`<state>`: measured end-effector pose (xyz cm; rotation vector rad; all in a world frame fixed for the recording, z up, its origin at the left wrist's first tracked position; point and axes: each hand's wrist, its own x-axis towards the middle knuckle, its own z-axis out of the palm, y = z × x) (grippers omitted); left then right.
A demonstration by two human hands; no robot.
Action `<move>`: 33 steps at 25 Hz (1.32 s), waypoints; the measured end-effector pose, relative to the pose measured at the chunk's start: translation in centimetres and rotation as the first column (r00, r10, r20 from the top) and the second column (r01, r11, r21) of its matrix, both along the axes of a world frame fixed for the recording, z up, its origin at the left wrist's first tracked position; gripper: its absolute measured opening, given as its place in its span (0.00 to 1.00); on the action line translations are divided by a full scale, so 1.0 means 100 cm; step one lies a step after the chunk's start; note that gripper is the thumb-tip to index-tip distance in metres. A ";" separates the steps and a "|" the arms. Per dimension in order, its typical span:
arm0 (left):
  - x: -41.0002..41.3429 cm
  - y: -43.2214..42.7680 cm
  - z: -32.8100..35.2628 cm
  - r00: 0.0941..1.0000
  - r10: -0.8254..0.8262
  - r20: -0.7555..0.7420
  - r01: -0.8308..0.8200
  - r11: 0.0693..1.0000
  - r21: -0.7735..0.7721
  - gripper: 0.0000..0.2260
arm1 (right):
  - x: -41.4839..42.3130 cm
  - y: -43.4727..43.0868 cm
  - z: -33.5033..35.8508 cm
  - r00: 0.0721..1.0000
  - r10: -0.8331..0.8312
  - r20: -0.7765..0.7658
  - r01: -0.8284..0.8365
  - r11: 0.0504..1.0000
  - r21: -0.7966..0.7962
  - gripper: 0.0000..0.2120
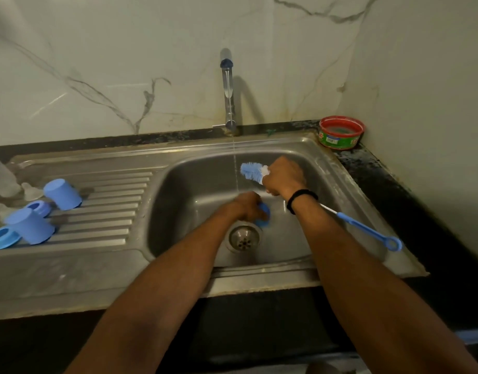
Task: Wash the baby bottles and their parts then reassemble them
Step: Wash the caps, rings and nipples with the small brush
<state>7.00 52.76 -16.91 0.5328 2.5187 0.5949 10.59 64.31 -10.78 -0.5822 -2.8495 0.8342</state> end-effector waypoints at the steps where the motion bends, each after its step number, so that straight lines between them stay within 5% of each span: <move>1: -0.009 -0.018 0.007 0.985 0.165 0.041 -0.169 0.976 0.140 0.19 | 0.001 -0.004 -0.001 1.000 0.009 -0.004 -0.009 1.000 -0.017 0.13; 3: -0.022 -0.050 0.013 0.847 0.453 0.279 -0.531 0.738 0.417 0.16 | 0.002 -0.011 -0.004 0.999 0.031 -0.030 -0.032 0.998 -0.045 0.13; 6: -0.035 -0.068 0.017 0.611 0.460 0.644 -0.789 0.285 0.545 0.15 | -0.005 -0.023 -0.009 0.996 0.032 -0.080 -0.035 0.999 -0.042 0.14; 10: -0.060 -0.058 0.018 0.579 0.280 0.765 -0.807 0.068 0.586 0.17 | -0.014 -0.032 -0.017 0.997 0.009 -0.079 -0.010 1.000 -0.018 0.14; 18: -0.071 -0.052 0.007 0.543 0.292 0.787 -0.810 -0.064 0.583 0.20 | -0.012 -0.037 -0.013 0.985 0.111 -0.135 -0.087 0.981 0.172 0.10; 23: -0.060 -0.028 0.029 0.642 0.147 0.753 -0.763 0.025 0.646 0.16 | -0.012 -0.038 -0.008 0.981 0.067 -0.180 -0.017 0.964 0.267 0.09; 29: -0.067 -0.033 0.028 0.612 0.190 0.768 -0.784 0.013 0.621 0.19 | -0.014 -0.039 -0.006 0.984 0.030 -0.176 -0.075 0.964 -0.257 0.09; 33: -0.064 -0.035 0.033 0.595 0.168 0.786 -0.796 -0.010 0.605 0.24 | -0.013 -0.041 -0.003 0.981 0.075 -0.179 -0.069 0.997 0.039 0.11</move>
